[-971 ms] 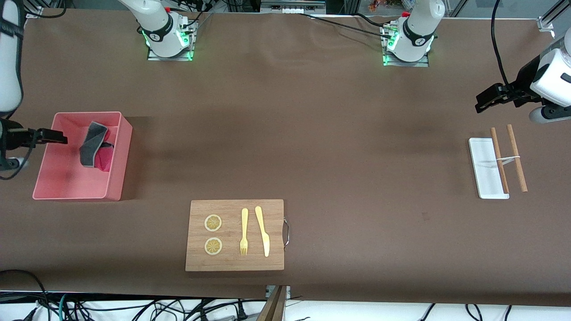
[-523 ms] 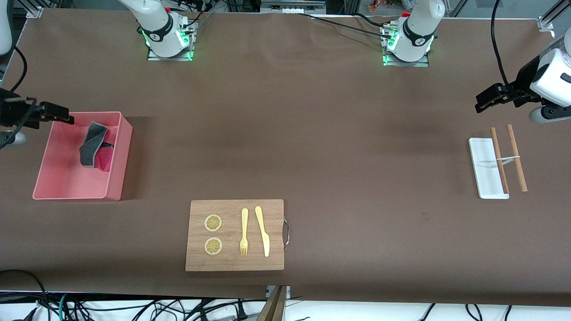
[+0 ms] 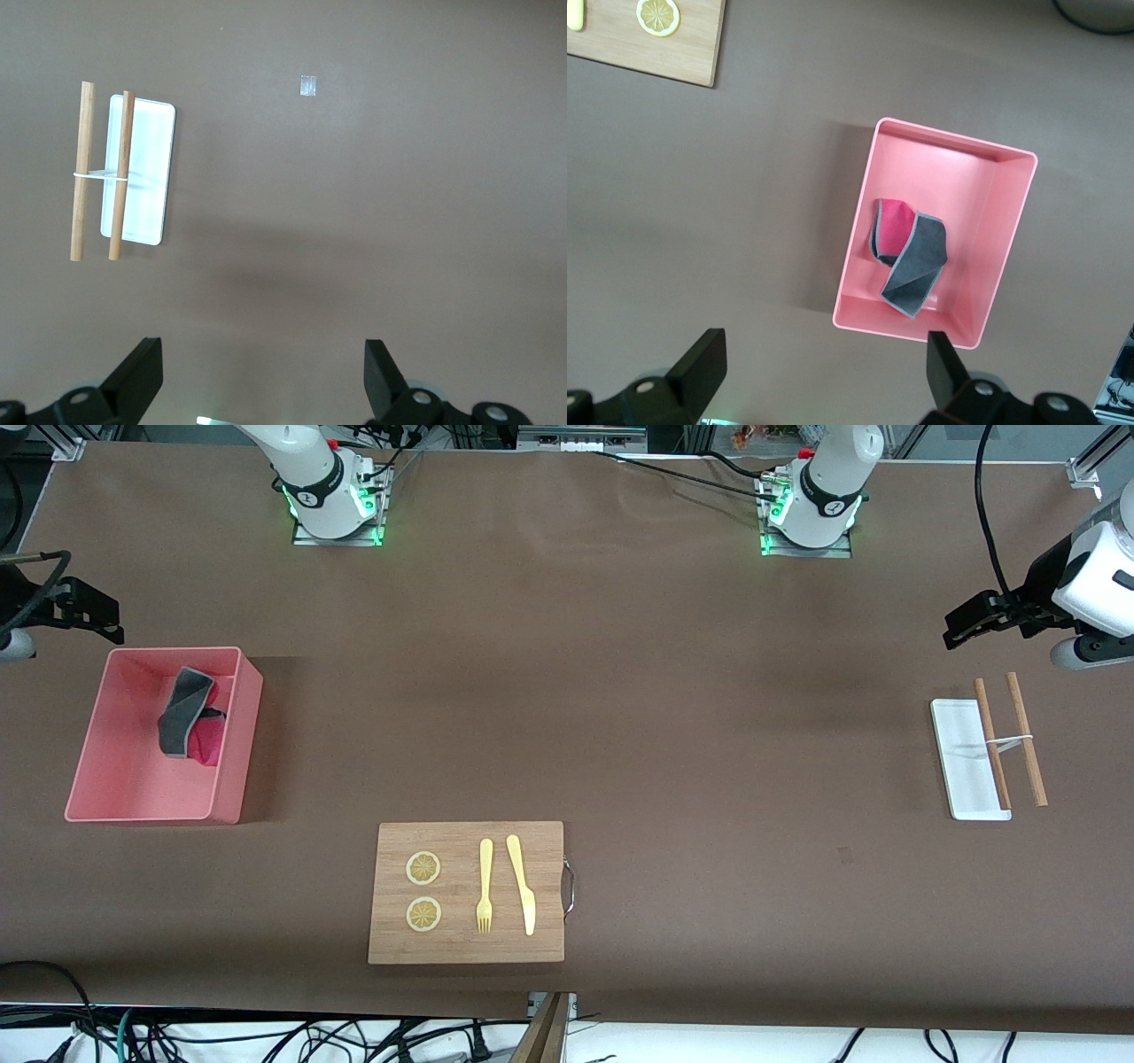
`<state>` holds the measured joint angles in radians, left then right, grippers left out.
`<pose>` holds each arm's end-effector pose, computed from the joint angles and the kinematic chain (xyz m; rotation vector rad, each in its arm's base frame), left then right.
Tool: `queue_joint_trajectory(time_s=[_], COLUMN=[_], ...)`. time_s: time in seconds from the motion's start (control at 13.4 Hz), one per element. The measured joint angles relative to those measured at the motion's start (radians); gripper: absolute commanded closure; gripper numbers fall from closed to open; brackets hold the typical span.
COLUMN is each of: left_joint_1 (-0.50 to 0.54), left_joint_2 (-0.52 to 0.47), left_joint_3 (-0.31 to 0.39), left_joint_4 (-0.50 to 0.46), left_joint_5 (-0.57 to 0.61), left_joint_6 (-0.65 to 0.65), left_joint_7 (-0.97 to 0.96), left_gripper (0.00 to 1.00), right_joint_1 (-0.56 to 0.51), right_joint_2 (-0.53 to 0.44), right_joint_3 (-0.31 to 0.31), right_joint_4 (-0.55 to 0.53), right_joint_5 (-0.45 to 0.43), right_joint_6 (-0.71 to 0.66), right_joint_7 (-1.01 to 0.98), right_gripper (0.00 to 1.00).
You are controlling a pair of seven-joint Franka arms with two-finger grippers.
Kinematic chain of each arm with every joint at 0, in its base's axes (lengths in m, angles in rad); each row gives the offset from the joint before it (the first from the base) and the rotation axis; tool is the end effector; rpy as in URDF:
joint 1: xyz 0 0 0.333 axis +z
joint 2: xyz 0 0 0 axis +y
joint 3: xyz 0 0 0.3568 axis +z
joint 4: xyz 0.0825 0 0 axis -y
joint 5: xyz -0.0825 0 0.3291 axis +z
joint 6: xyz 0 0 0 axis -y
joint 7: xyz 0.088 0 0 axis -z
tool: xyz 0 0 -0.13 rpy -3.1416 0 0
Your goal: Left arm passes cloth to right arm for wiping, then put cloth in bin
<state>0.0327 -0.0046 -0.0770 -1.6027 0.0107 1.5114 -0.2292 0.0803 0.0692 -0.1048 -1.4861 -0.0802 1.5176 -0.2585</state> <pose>0.4881 -0.0203 0.6265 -3.1027 -0.2880 0.1316 0.5173 -0.0211 0.6383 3.0390 0.3531 -0.0754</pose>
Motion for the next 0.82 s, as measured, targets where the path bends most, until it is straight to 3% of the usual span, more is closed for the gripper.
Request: queue_joint_trajectory(time_s=[0.82], left_joint_1=[0.0], left_joint_2=[0.0], left_joint_3=[-0.001], left_joint_4=[0.0], left_joint_5=[0.0], left_joint_6=[0.0], left_joint_7=[0.0], left_gripper=[0.0], right_joint_1=[-0.001], right_joint_2=[0.002], right_joint_3=[-0.001], right_joint_4=[0.0], right_joint_5=[0.043], right_joint_6=[-0.072], right_joint_7=[0.276], right_gripper=[0.0])
